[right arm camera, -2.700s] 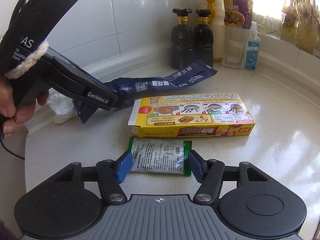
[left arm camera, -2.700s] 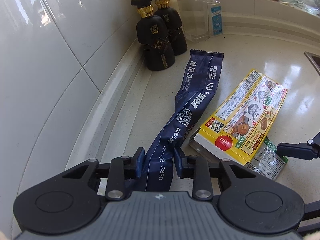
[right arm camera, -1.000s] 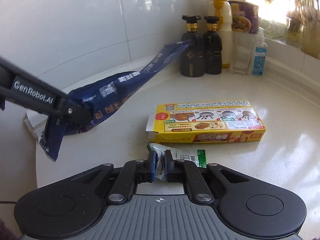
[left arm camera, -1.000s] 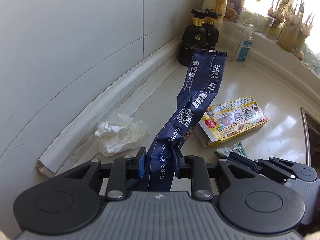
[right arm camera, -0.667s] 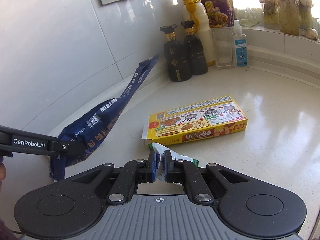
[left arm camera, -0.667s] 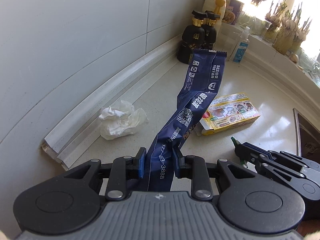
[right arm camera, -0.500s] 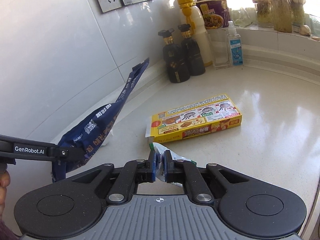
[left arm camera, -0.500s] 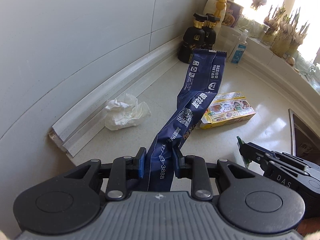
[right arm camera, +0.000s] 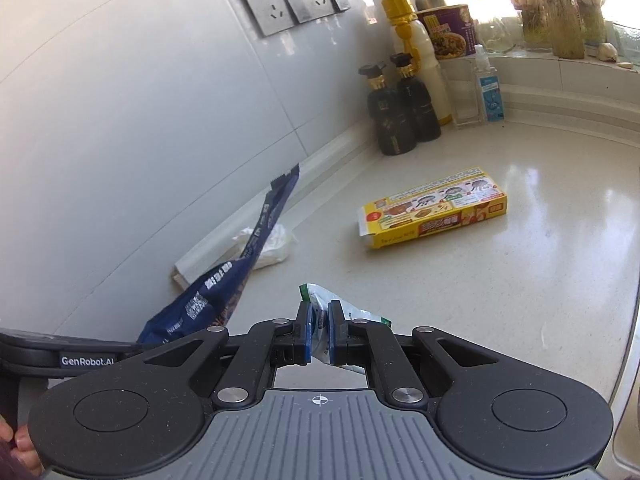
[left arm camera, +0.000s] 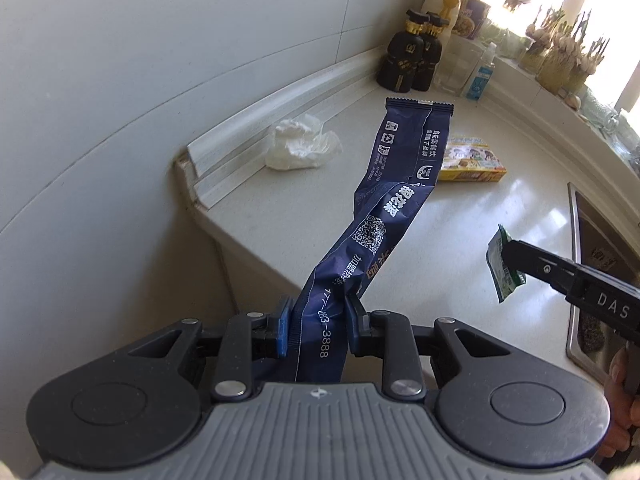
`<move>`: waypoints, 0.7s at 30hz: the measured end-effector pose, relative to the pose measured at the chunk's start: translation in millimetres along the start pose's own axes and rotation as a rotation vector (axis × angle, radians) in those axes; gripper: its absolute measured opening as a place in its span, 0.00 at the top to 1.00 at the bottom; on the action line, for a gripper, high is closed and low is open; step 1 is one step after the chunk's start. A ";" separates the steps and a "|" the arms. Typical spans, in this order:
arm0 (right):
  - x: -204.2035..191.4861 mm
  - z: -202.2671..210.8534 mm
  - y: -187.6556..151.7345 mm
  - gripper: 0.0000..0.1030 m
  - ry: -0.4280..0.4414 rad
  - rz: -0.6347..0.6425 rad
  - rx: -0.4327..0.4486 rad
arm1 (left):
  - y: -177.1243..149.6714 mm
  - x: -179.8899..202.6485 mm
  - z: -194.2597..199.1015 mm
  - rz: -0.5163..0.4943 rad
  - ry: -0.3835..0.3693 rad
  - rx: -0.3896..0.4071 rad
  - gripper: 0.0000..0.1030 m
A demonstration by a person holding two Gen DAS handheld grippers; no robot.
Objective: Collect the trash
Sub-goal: 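Carry the blue wrapper and green sachet down over the cream bin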
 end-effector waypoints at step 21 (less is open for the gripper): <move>-65.6 -33.0 -137.9 0.93 0.112 -0.086 -0.224 | -148.7 -87.0 -22.4 -0.026 0.125 -0.272 0.76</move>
Point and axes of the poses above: each gripper's, at about its wrist camera, not at the fingertips, and z roughly against the way its jaws point, x to its right, y to its top, the point moved 3 cm from there along -z, roughly the way its jaws point, and after that the axes turned 8 degrees about y, right-handed, at the moved point
